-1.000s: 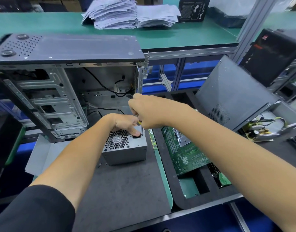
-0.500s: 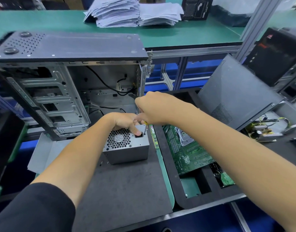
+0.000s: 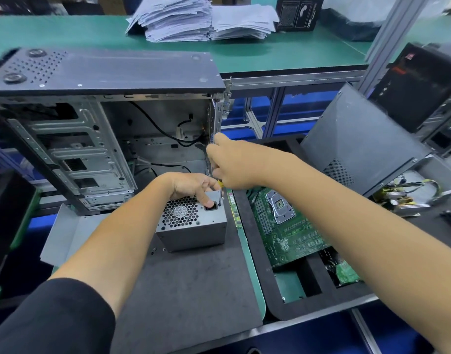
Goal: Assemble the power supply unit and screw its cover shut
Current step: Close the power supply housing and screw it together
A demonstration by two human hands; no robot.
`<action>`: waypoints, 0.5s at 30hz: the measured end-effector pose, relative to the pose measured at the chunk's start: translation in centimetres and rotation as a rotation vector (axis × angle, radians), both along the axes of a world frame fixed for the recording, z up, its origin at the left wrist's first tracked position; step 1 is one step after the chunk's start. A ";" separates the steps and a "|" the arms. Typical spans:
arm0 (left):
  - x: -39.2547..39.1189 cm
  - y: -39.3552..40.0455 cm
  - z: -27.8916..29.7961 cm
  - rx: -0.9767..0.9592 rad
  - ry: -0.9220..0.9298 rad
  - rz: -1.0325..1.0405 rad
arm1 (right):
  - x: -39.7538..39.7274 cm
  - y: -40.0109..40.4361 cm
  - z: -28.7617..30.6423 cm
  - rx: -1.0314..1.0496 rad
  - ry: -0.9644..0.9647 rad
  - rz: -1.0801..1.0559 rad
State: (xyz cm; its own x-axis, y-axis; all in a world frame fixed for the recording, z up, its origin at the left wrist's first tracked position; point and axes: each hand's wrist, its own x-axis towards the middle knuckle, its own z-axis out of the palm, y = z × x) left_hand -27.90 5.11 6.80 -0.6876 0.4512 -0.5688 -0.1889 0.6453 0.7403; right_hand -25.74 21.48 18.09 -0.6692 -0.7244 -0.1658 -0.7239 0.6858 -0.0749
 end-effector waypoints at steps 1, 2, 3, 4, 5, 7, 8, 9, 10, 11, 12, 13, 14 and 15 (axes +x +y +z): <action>0.0 0.0 0.1 0.025 -0.030 -0.021 | -0.1 0.0 0.2 -0.023 -0.090 0.034; -0.2 -0.2 0.1 0.050 -0.039 -0.047 | 0.0 -0.2 0.3 -0.033 -0.113 0.058; -0.1 -0.3 -0.1 0.063 -0.059 -0.038 | 0.1 -0.4 0.3 -0.026 -0.072 0.067; 0.1 -0.2 0.1 0.046 -0.035 -0.030 | 0.1 -0.7 0.2 -0.019 0.008 0.058; 0.2 -0.1 0.2 0.028 -0.029 -0.009 | 0.2 -0.8 0.0 -0.004 0.098 0.035; 0.2 -0.1 0.2 0.027 -0.029 -0.008 | 0.3 -1.0 -0.4 0.036 0.240 -0.012; 0.2 0.0 0.1 0.039 -0.036 -0.008 | 0.5 -1.0 -0.5 0.050 0.283 -0.015; 0.3 0.1 0.1 0.038 -0.024 0.000 | 0.6 -0.9 -0.5 0.066 0.288 -0.007; 0.0 0.0 -0.1 0.043 -0.042 0.016 | 0.7 -0.9 -0.5 0.079 0.240 0.011; -0.1 -0.1 -0.3 0.052 -0.053 0.039 | 0.7 -0.8 -0.4 0.078 0.151 0.032; -0.2 -0.1 -0.7 0.051 -0.060 0.038 | 0.8 -0.7 -0.1 0.060 0.048 0.053; -0.1 -0.1 -0.6 0.049 -0.073 0.045 | 0.8 -0.6 0.2 0.050 -0.031 0.072; -0.3 -0.2 -0.8 0.039 -0.072 0.050 | 0.8 -0.6 0.6 0.047 -0.053 0.093; -0.3 -0.2 -0.8 0.036 -0.073 0.052 | 0.8 -0.7 0.7 0.050 -0.020 0.100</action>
